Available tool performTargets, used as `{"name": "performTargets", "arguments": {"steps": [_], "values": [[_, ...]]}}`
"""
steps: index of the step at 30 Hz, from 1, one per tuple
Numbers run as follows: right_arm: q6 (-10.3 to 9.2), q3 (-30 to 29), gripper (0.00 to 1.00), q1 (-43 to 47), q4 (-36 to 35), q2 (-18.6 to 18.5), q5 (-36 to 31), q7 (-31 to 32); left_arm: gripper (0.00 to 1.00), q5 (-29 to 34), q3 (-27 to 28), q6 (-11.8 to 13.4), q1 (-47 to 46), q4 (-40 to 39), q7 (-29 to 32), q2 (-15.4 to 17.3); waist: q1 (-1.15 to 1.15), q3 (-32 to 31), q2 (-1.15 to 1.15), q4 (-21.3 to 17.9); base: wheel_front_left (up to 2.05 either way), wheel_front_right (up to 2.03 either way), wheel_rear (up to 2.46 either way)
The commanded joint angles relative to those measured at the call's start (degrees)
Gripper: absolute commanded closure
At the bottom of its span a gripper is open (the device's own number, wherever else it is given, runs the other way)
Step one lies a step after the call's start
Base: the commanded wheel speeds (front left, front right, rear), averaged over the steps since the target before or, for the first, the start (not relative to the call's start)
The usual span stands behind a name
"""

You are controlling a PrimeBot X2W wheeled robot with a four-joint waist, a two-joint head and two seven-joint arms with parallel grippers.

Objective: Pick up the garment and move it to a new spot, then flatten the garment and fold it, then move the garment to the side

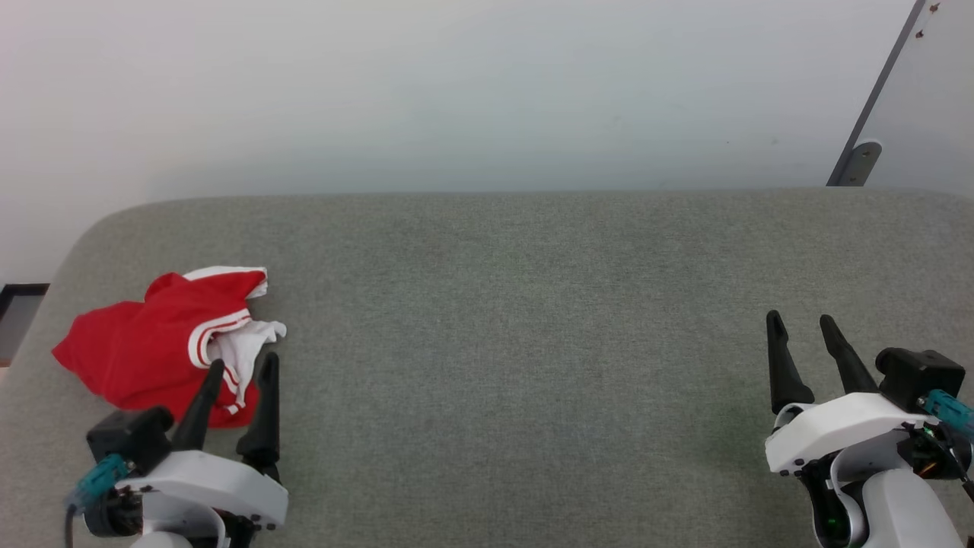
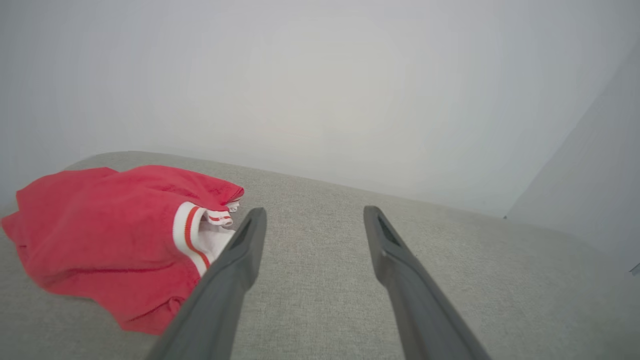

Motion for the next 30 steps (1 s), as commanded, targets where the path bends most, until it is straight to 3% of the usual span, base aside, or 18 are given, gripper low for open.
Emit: {"name": "performTargets", "arguments": {"steps": [1,30], "values": [[-0.03,-0.2,0.0,-1.1,-0.3,0.0,-2.0,-0.6,0.0,1.6,-0.1,-0.3,-1.2,-0.1,-0.5,0.6,0.0,0.0,0.0,0.0,0.0,0.0,0.0],[-0.05,-3.5,0.0,0.3,-1.6,0.4,-15.0,-4.1,0.0,11.3,-0.7,-0.4,-0.9,2.0,-4.0,1.5,0.0,-0.9,0.0,-0.1,0.0,0.0,0.0]]}}
